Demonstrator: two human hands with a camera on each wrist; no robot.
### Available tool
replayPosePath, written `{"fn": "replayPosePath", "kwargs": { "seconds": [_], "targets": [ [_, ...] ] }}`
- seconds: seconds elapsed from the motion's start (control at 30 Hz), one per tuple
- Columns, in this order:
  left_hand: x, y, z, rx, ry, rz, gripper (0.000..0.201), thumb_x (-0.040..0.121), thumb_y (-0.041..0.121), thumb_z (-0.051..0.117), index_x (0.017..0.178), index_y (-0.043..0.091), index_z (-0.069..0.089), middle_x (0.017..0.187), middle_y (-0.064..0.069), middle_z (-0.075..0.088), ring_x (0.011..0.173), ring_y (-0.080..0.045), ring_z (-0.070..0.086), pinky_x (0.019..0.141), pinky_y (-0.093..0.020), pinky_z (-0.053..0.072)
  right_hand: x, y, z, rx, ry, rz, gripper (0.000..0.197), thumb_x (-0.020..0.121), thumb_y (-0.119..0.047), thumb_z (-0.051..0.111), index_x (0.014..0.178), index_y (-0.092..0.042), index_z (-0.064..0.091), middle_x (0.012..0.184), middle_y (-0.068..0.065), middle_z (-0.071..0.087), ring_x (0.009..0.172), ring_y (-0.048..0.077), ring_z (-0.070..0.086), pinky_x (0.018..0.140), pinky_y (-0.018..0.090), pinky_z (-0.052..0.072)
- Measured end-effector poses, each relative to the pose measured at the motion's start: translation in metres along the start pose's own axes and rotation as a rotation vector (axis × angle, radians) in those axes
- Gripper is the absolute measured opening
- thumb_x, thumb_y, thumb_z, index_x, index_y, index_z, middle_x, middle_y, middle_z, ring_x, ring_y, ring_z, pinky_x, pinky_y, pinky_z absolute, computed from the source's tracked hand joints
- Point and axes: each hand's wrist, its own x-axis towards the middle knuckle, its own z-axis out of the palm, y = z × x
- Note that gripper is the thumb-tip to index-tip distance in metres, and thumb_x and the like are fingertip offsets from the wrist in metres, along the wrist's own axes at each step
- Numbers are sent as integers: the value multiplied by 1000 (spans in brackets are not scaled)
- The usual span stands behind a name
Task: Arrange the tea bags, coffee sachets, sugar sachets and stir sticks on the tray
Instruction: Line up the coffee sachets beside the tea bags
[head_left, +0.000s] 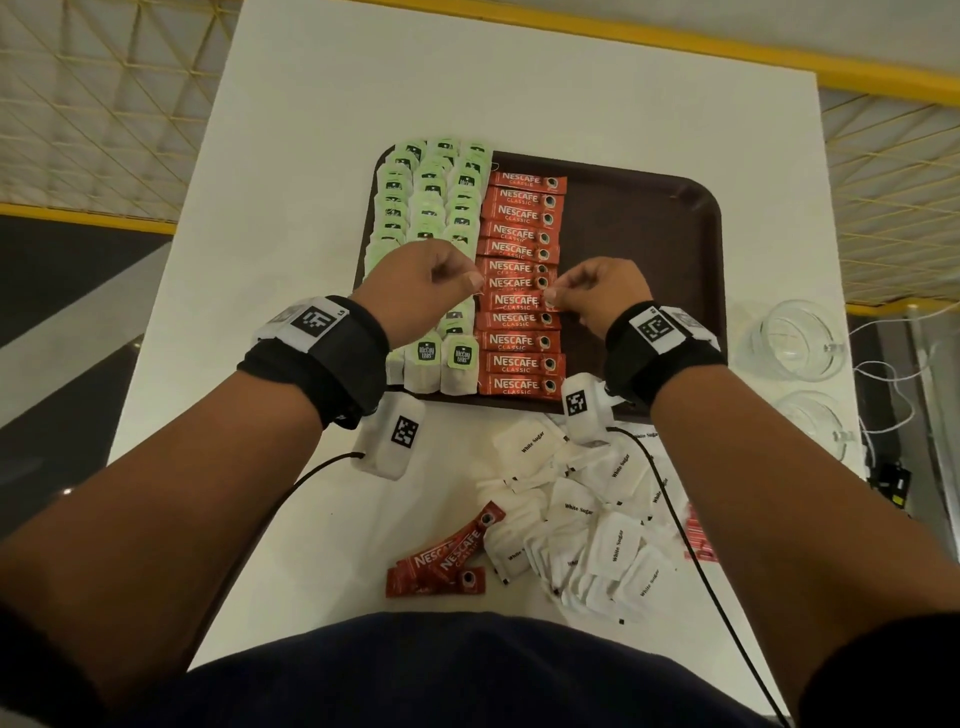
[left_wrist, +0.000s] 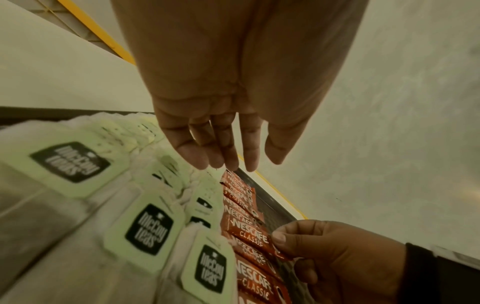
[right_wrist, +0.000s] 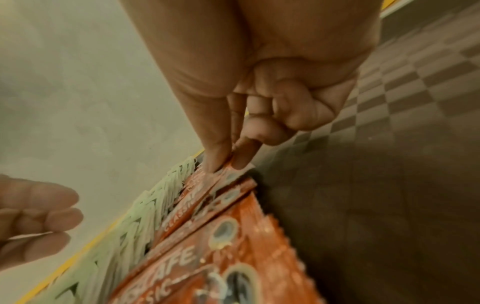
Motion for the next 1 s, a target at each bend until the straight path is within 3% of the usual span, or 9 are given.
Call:
{"fn": "replayPosePath", "kwargs": {
  "seconds": [0.13,0.3,0.53,0.6,0.7,0.8,0.9,1.0],
  "targets": [
    [-19,-2,-2,-13,31,-1,22,98,32,56,106,14,65,98,9,63,84,-1,55,70,-8,39,-5,3,-2,-55,57,9,23,79,-34,78,90,-20,62,94,-1,66,87,14,63,76,31,53],
    [-58,-9,4,-33,-9,-35,22,96,35,57,104,17,66,99,8,64,87,-7,59,73,-20,46,-39,9,-7,-235,98,-139,24,84,-37,72,97,-20,61,86,-9,58,77,4,54,61,21,40],
    [-127,-23,26,129,-320,-62,23,91,41,64,105,22,66,102,8,65,83,-2,56,70,-18,43,-111,18,17,-454,-236,-405,10,86,-36,68,91,-28,64,88,-10,60,78,2,53,66,20,39],
    [-143,-27,32,243,-449,-83,31,87,44,67,111,24,65,103,10,63,87,-5,58,74,-20,46,-131,18,31,-569,-364,-515,16,87,-41,67,98,-29,67,92,-11,59,82,5,54,68,21,41],
    [-166,-34,42,344,-571,-90,41,82,41,74,117,23,62,109,9,61,91,-7,57,75,-18,46,-156,18,55,-755,-506,-672,28,86,-45,66,110,-31,66,100,-7,57,95,12,54,81,30,45],
    [-184,-37,53,428,-563,-89,49,77,38,79,117,21,56,110,6,59,90,-12,57,76,-24,48,-172,21,77,-878,-556,-727,33,86,-43,67,116,-28,64,104,-2,56,100,18,52,85,35,47],
    [-194,-38,67,509,-498,-76,55,74,35,81,117,19,50,108,3,55,90,-16,56,72,-27,42,-177,25,90,-1004,-504,-769,28,87,-43,64,110,-26,65,101,1,55,99,24,52,79,38,47],
    [-197,-40,76,563,-434,-28,44,82,35,74,113,17,50,107,-2,55,95,-23,58,71,-28,36,-177,25,93,-1014,-452,-781,22,91,-42,58,103,-25,67,98,2,57,97,26,52,71,35,41]
  ]
}}
